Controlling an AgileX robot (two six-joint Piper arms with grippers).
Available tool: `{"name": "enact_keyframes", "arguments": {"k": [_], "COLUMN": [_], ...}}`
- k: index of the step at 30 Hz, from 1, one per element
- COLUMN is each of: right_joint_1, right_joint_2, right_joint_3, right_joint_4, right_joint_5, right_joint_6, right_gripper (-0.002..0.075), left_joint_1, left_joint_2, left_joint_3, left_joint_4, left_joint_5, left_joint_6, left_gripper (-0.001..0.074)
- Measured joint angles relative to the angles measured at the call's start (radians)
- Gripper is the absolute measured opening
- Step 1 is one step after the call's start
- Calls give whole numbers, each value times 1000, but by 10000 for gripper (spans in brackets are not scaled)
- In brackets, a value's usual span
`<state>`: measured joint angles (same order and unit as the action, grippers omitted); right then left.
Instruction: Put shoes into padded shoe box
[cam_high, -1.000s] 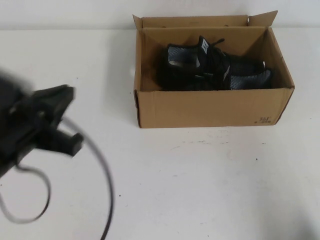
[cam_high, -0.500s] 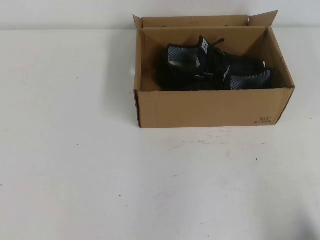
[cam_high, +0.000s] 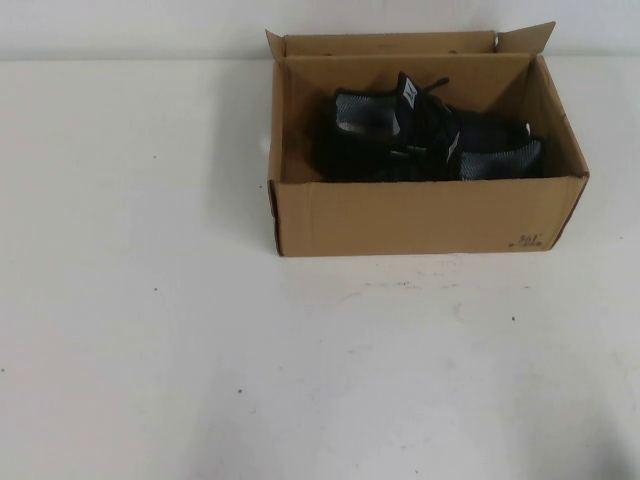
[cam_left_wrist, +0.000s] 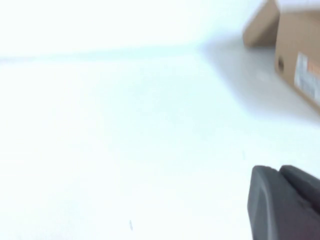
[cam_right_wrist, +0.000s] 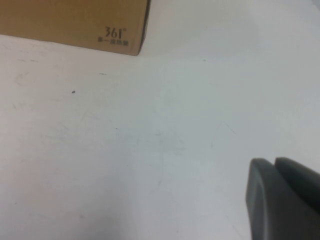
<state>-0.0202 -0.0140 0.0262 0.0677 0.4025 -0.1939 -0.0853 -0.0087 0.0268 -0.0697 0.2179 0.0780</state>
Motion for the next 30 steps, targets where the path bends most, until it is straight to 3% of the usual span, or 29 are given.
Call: {"name": "enact_keyframes", "arguments": {"k": [7, 30], "right_joint_1": [0, 0], "right_joint_2": [0, 0], "right_joint_3": [0, 0], "right_joint_4": [0, 0], "right_joint_5": [0, 0], "right_joint_6": [0, 0], "right_gripper": [-8, -8], "left_joint_1": [0, 0], "left_joint_2": [0, -2], "left_joint_3": [0, 0], "left_joint_4": [3, 7], "left_joint_5": [150, 156], "left_joint_6": [-9, -6], "left_gripper": [-3, -3]}}
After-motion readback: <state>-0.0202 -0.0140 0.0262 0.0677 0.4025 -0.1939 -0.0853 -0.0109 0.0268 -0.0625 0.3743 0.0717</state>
